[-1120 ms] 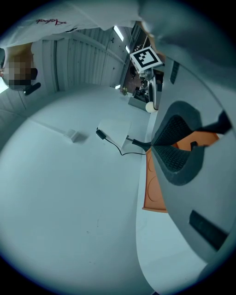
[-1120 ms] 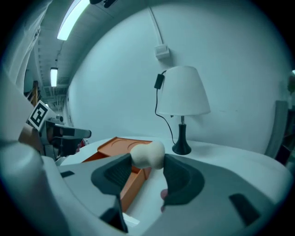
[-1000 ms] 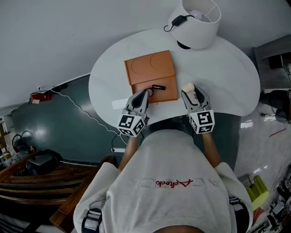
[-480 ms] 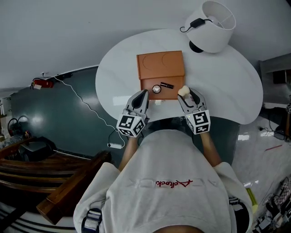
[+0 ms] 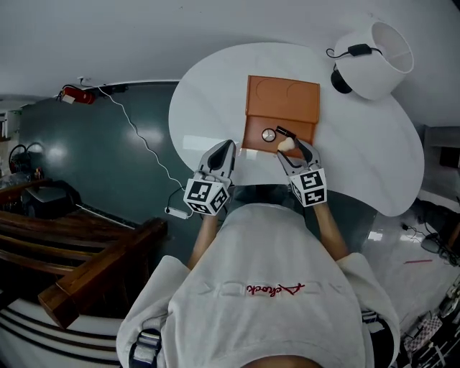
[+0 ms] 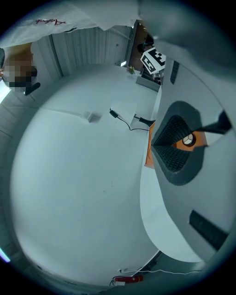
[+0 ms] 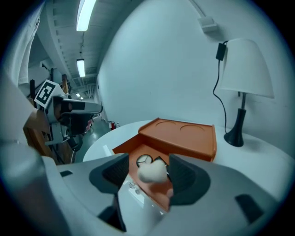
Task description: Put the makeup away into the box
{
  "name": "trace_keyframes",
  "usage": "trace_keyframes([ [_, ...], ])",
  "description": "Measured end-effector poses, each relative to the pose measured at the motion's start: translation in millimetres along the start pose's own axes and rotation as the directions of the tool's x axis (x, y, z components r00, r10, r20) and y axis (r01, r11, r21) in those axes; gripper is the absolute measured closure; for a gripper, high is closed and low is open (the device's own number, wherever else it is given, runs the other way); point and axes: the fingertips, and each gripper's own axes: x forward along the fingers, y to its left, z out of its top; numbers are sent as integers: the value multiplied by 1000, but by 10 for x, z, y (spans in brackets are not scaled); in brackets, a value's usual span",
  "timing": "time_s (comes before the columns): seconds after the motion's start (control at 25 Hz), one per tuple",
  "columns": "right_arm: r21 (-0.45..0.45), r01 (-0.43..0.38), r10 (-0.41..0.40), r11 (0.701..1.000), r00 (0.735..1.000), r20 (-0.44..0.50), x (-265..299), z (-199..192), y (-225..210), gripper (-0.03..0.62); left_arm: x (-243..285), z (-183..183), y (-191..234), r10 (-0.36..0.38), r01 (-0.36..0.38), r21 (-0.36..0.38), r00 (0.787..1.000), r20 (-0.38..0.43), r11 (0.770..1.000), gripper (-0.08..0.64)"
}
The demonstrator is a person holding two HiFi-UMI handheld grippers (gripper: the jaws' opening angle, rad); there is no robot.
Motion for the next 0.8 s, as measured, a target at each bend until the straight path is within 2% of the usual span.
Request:
trace_keyframes([
  [0.12,5,-2,2,1000,1000,-11,27,-25,16,327,-10,4,30,2,-2,-2,1000,1,1000,551],
  [0.28,-2,40,-40,999,999,17,-21,36,-28,332,32,18,4,-15,15,-1,1000,-1,1000,551],
  [0.32,-3,55,-55,998,998,24,-44,50,-49,367,43,17,-8,-21,21,0,1000,-3,1000,551],
  [0.44,0,107,-107,994,993,49,-124,91,-136,538,87,18,-49,-37,37,5,999,-9,999,551],
  [0.48,5,117,-117,993,991,57,-146,102,-158,557,102,24,-63,-42,42,8,999,-9,999,551],
  [0.8,5,164,-163,987,976,146,-331,361,-233,572,195,143,-185,-83,82,38,997,6,996,551],
])
